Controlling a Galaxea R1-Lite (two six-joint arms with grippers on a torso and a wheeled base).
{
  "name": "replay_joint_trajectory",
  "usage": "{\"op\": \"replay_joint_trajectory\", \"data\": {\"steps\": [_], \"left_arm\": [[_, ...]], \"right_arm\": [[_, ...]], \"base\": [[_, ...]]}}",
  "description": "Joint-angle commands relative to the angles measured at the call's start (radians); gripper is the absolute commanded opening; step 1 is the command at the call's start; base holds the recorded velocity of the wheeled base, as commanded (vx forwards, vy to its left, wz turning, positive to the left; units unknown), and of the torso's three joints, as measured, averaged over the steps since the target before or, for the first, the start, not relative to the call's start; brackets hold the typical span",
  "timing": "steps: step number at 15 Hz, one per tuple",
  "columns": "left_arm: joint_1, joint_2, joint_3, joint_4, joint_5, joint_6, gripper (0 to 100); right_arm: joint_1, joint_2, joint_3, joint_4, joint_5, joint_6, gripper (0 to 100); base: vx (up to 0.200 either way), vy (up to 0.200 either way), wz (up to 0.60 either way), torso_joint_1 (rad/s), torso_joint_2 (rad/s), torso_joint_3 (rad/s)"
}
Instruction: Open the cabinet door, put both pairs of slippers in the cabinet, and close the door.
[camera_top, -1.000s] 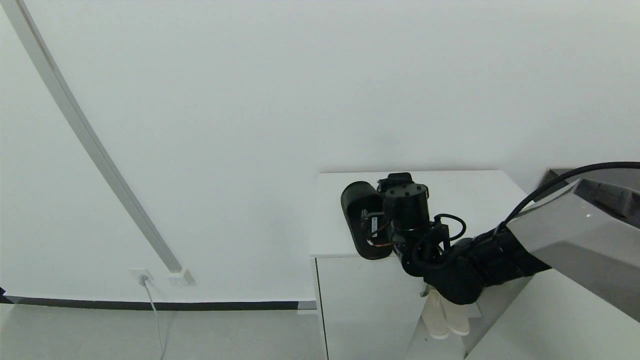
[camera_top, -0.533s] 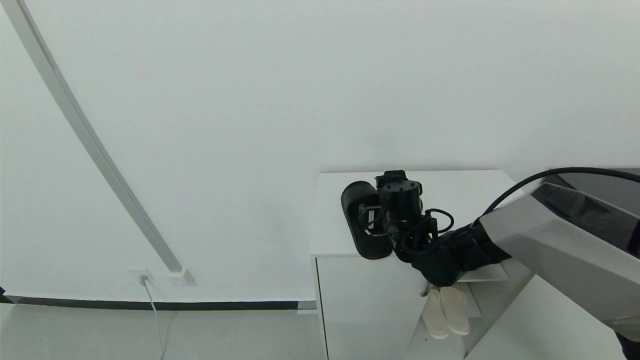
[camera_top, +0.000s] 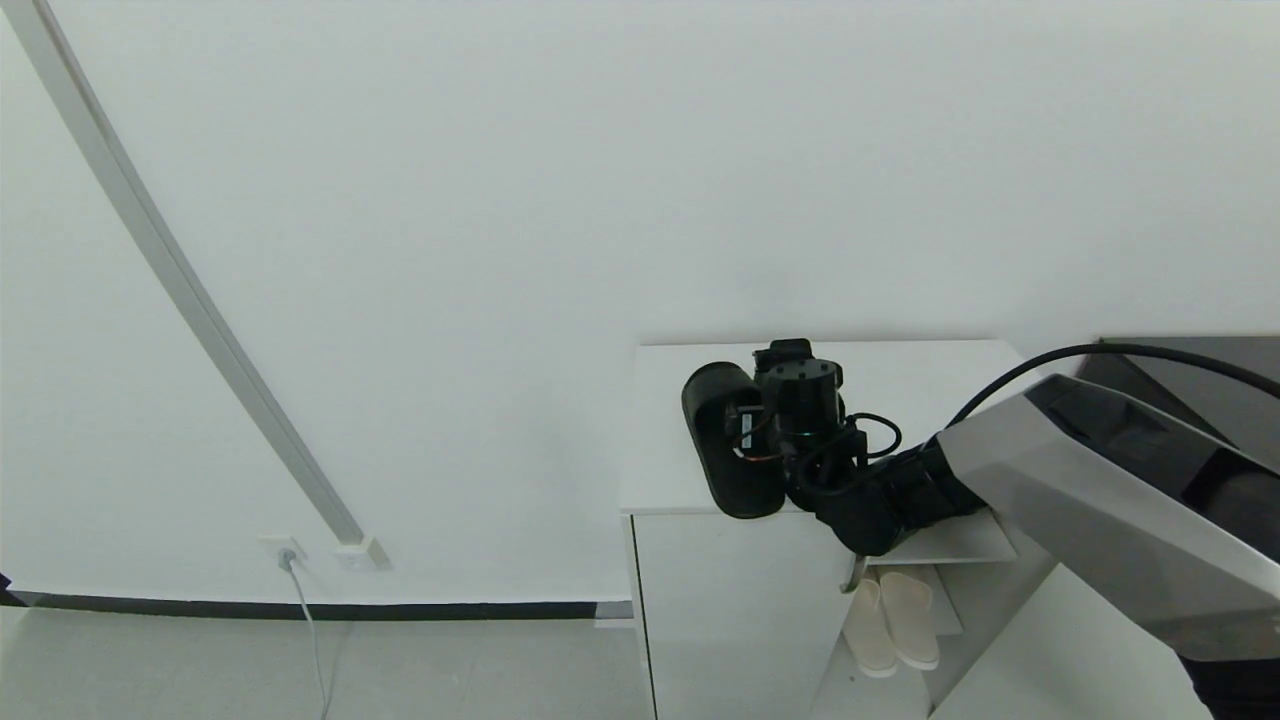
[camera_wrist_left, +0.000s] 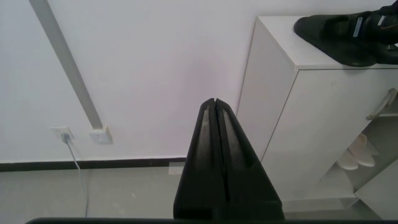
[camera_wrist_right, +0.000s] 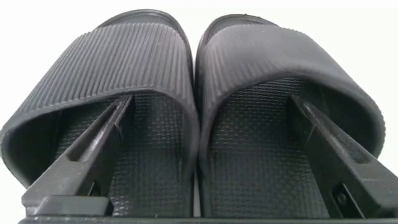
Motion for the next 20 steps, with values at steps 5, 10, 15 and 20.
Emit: {"op": "replay_joint_trajectory", "data": {"steps": [5,10,15,20], "left_arm": [[0.0,0.001,0.0,0.0,0.0,-0.001,0],[0.0,0.001,0.0,0.0,0.0,-0.001,0],[0.0,0.001,0.0,0.0,0.0,0.001,0],[0.0,0.001,0.002,0.0,0.0,0.002,0]], "right_arm": [[-0.002,0.001,0.0,-0.002,-0.002,0.0,0],[0.016,-0.089,0.089,-0.007,-0.002,0.0,0],[0.045,-0.208,0.23,-0.047,0.001,0.0,0],[0.085,-0.387,0.441,-0.084,0.07,0.0,0]], "base": [[0.0,0.0,0.0,0.0,0.0,0.0],[0.0,0.0,0.0,0.0,0.0,0.0],[0.0,0.0,0.0,0.0,0.0,0.0],[0.0,0.0,0.0,0.0,0.0,0.0]]}}
